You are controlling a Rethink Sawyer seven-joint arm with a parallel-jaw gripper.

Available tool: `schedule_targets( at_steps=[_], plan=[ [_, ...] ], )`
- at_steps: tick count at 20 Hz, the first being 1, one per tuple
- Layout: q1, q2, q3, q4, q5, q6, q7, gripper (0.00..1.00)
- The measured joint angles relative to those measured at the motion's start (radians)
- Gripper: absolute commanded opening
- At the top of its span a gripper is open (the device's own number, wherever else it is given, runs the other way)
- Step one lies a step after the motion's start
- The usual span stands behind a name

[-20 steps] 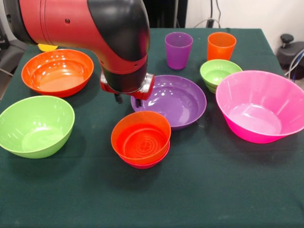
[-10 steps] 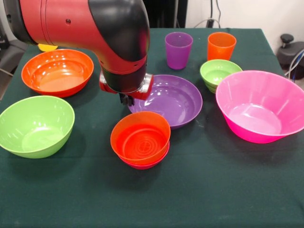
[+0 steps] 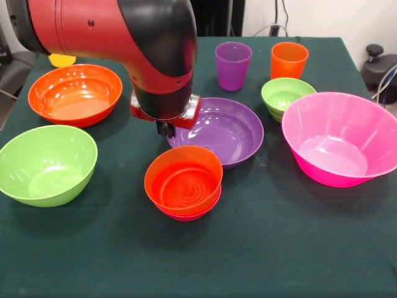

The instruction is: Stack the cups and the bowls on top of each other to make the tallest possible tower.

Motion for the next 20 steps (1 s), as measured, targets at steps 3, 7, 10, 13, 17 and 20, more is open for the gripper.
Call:
schedule_targets(
  at_steps=[3,7,10,13,17,20],
  plan=[
    [-0.001,-0.011,0.0,0.015,-0.001,-0.01,0.0,0.0],
    [-0.01,-0.042,0.001,0.055,-0.001,-0.009,0.0,0.0],
    [-0.026,-0.084,0.003,0.107,-0.001,-0.01,0.0,0.0],
    [-0.046,-0.124,0.006,0.152,0.0,-0.009,0.0,0.0],
    [-0.065,-0.154,0.008,0.171,0.0,-0.009,0.0,0.0],
    [-0.068,-0.158,0.01,0.165,-0.001,-0.007,0.0,0.0]
  ],
)
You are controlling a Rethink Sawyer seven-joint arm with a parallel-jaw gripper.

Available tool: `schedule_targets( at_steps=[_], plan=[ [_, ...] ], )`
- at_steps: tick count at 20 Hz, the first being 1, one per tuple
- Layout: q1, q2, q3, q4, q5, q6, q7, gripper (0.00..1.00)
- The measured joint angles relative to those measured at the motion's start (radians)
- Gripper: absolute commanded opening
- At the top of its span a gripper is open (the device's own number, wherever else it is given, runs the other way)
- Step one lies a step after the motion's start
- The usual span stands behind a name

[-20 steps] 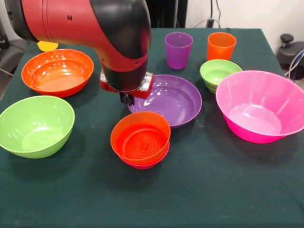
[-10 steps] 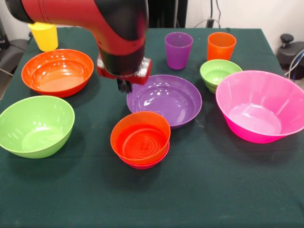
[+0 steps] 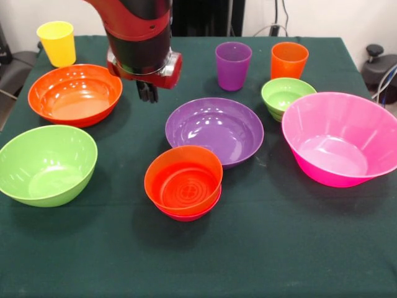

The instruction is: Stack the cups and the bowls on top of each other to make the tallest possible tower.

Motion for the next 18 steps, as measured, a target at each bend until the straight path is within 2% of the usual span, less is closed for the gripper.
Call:
schedule_targets(
  at_steps=[18],
  plan=[
    [0.004,0.035,0.057,-0.064,-0.001,0.036,0.0,0.0]
  ],
)
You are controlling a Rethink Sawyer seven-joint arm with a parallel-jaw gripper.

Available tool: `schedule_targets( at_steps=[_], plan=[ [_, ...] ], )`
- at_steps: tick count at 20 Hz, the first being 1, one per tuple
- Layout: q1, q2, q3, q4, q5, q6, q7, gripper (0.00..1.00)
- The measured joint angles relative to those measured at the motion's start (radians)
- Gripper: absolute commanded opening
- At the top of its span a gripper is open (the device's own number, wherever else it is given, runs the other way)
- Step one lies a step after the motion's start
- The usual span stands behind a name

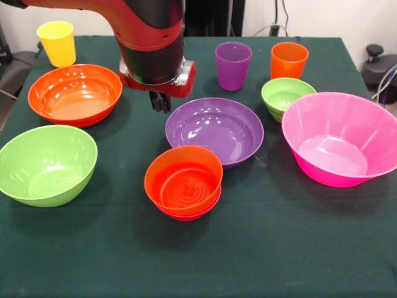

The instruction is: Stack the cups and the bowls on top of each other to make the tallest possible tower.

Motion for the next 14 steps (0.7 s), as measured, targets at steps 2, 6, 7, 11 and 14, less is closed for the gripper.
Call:
schedule_targets(
  at_steps=[2,6,7,11,14],
  plan=[
    [0.001,0.008,0.001,-0.013,-0.003,0.0,0.0,1.0],
    [0.001,0.007,0.001,-0.021,-0.004,0.0,0.0,0.0],
    [0.001,0.007,0.001,-0.025,-0.004,0.0,0.0,0.0],
    [0.001,0.007,0.002,-0.036,-0.004,0.0,0.0,1.0],
    [0.001,0.007,0.002,-0.037,-0.004,0.0,0.0,1.0]
  ],
)
